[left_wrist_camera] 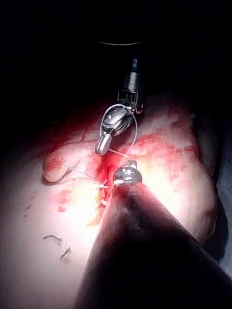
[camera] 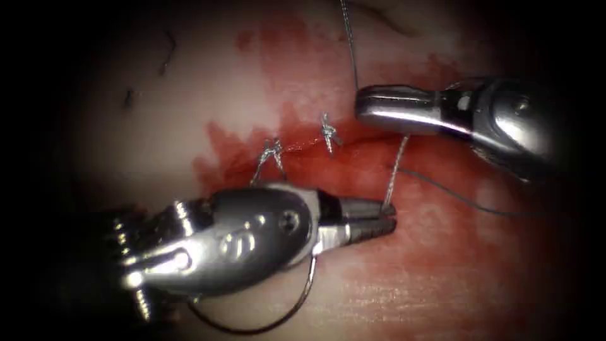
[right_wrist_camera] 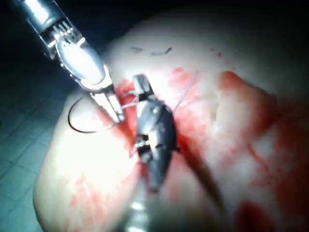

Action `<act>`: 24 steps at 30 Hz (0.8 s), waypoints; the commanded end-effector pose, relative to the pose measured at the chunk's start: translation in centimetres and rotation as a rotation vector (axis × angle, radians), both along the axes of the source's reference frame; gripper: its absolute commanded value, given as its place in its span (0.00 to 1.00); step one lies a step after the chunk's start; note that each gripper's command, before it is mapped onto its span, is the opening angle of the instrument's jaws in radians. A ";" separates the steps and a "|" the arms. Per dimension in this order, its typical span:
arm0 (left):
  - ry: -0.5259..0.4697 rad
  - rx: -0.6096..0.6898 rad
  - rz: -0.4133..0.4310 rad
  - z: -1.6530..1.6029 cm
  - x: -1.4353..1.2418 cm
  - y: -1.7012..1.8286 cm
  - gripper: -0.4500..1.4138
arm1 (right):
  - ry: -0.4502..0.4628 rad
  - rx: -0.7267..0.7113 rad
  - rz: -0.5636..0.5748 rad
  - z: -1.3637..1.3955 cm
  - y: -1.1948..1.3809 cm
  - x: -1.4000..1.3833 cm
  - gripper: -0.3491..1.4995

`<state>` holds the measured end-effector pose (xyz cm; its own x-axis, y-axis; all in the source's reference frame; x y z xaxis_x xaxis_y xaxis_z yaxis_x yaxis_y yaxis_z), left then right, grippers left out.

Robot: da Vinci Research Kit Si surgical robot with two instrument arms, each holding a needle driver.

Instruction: Wound Closure

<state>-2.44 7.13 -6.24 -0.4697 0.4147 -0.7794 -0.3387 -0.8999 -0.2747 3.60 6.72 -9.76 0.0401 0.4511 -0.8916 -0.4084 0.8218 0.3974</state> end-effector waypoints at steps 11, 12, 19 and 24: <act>0.017 -0.016 0.000 -0.37 0.36 0.11 0.05 | -0.107 -0.023 -0.181 0.16 0.00 0.14 0.56; 0.017 -0.015 0.000 -0.38 0.34 0.09 0.05 | -0.112 -0.034 -0.184 0.17 0.00 0.15 0.57; -0.005 -0.031 0.029 -0.55 0.14 0.01 0.05 | -0.149 -0.031 -0.201 0.25 -0.03 0.28 0.56; 0.041 -0.072 0.026 -0.77 0.46 0.35 0.05 | -0.205 -0.011 -0.284 0.37 -0.19 0.30 0.56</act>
